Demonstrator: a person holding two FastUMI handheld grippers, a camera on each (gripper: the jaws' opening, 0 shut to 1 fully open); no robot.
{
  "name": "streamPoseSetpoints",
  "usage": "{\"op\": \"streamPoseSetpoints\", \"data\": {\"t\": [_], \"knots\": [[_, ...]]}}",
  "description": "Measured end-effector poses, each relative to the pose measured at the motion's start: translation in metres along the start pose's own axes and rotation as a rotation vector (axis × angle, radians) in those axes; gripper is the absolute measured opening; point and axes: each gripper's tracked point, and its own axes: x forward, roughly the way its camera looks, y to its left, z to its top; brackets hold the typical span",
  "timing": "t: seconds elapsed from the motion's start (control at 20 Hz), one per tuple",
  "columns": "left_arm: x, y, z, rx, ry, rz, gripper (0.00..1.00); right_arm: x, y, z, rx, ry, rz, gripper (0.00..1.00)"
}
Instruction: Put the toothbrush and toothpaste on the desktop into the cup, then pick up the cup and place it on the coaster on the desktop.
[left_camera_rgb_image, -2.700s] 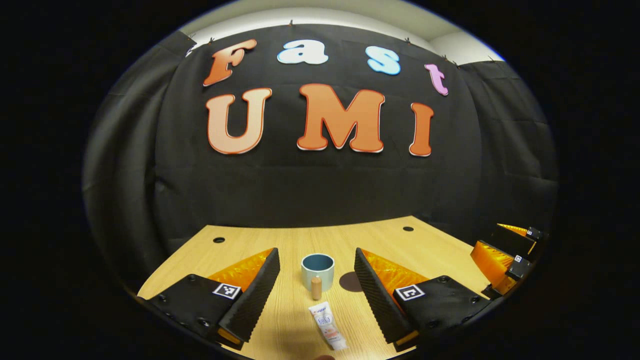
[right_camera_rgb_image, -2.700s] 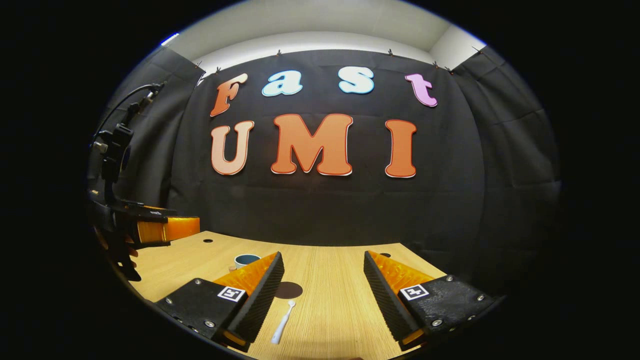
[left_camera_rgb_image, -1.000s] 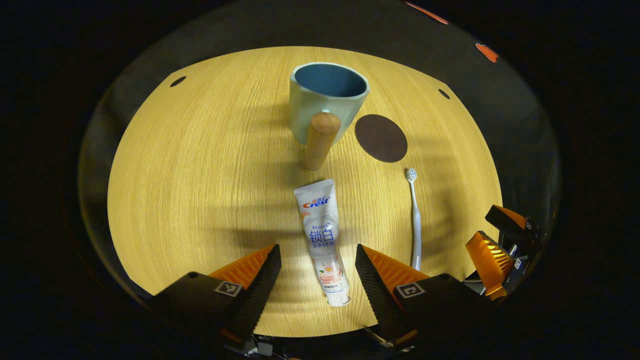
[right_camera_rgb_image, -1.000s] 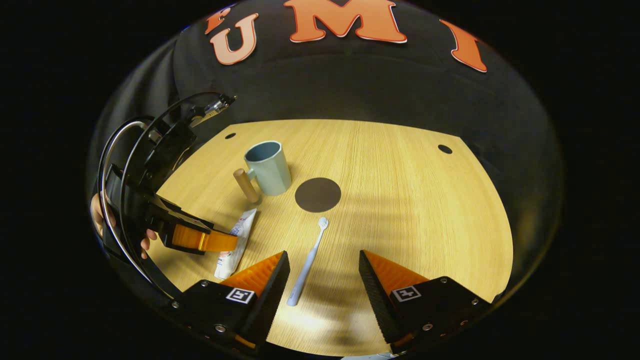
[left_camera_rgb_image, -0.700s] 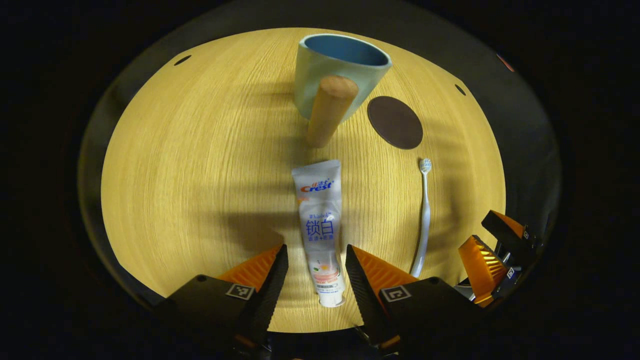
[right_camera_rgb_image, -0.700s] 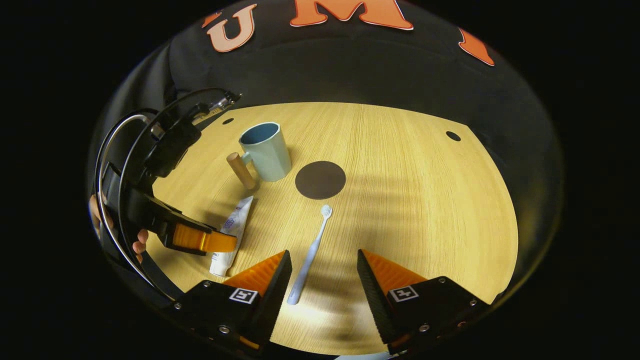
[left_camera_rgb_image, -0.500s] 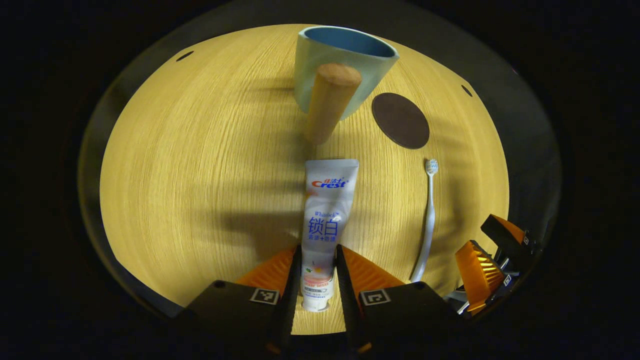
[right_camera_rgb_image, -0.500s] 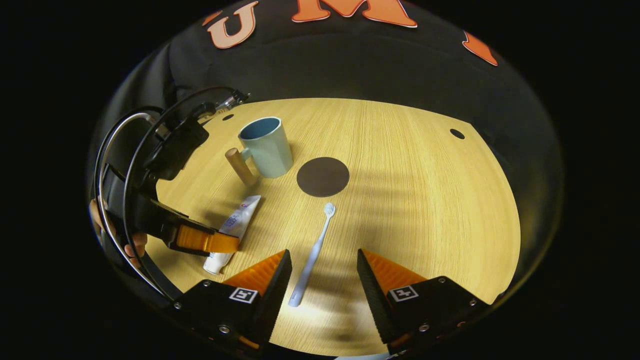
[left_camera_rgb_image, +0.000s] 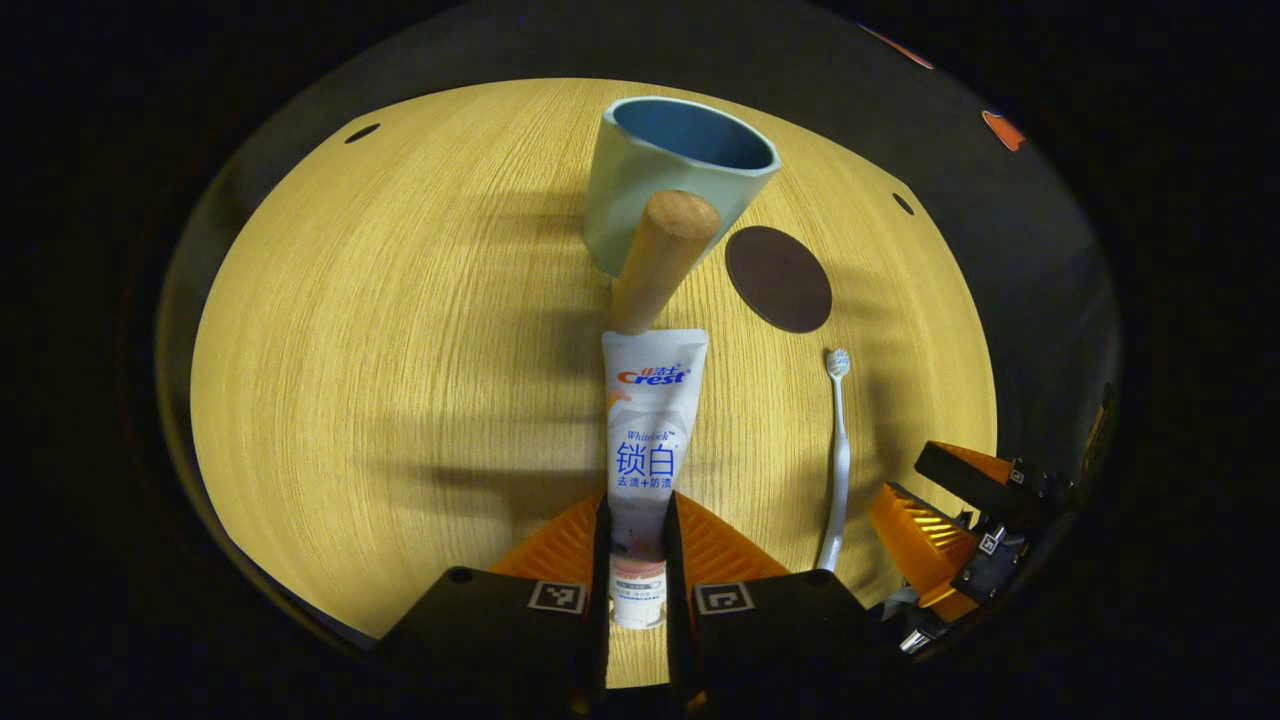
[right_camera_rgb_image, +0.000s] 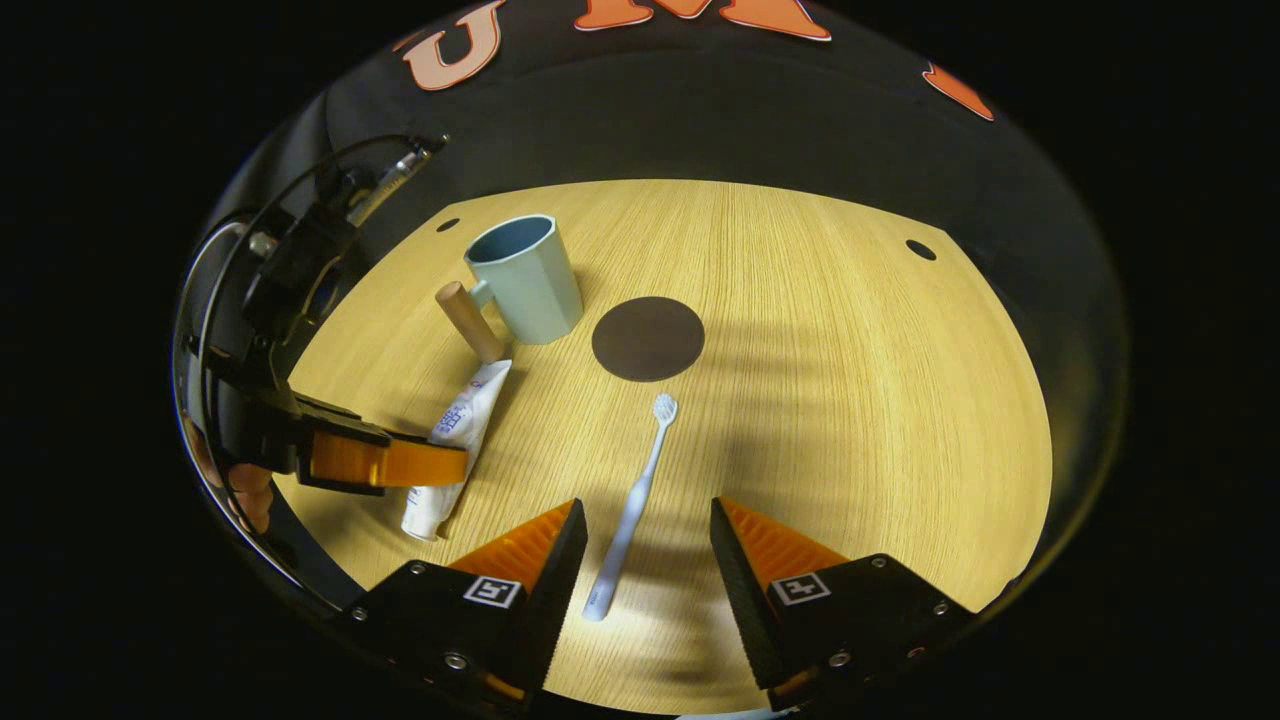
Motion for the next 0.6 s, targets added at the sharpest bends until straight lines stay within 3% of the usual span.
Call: {"op": "streamPoseSetpoints", "data": {"t": [0.3,0.6], "knots": [[-0.047,-0.004,-0.004,0.043,-0.086,-0.05,0.25,0.009,0.008,-0.008,-0.012,0.029,-0.017,0.7],[-0.114,-0.003,0.018,0.064,-0.265,-0.101,0.25,0.019,0.015,-0.019,-0.024,0.053,-0.05,0.56]]}}
